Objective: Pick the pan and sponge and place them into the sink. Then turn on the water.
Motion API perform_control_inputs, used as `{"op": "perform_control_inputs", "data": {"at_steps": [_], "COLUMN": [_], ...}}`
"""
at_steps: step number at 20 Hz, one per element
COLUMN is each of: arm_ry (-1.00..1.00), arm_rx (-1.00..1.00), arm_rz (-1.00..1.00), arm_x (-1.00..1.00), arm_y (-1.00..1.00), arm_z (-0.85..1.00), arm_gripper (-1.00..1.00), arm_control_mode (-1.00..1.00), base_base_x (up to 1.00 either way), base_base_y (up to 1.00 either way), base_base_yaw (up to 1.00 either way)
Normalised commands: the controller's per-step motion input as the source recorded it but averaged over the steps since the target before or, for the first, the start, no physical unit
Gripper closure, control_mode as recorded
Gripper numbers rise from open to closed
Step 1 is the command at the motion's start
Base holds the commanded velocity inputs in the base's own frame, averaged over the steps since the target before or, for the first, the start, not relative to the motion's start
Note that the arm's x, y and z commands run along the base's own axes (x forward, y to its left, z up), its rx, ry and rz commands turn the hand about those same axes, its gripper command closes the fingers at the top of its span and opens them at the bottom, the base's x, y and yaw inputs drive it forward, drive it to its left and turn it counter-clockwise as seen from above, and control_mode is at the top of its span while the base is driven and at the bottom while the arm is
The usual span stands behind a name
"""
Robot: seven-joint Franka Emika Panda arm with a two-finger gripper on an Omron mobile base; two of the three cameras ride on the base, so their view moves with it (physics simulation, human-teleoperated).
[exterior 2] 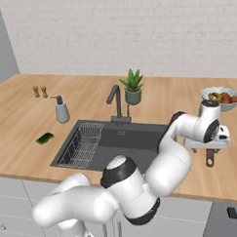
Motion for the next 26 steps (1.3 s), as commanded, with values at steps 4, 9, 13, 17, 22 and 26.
{"op": "perform_control_inputs", "data": {"at_steps": [4, 9, 13, 17, 22, 26], "arm_ry": [0.00, 0.00, 0.00, 0.00, 0.00, 0.00], "arm_rx": [0.00, 0.00, 0.00, 0.00, 0.00, 0.00], "arm_rz": [0.00, 0.00, 0.00, 0.00, 0.00, 0.00], "arm_x": [0.27, 0.19, 0.18, 0.15, 0.08, 0.00], "arm_y": [-0.13, -0.20, -0.26, -0.22, -0.14, -0.16], "arm_z": [-0.39, -0.39, -0.28, -0.32, -0.44, -0.57], "arm_gripper": [-1.00, -1.00, -1.00, -1.00, -1.00, -1.00], "arm_control_mode": [-1.00, -1.00, -1.00, -1.00, -1.00, -1.00], "base_base_x": [0.00, 0.00, 0.00, 0.00, 0.00, 0.00], "base_base_y": [0.00, 0.00, 0.00, 0.00, 0.00, 0.00], "base_base_yaw": [0.00, 0.00, 0.00, 0.00, 0.00, 0.00]}}
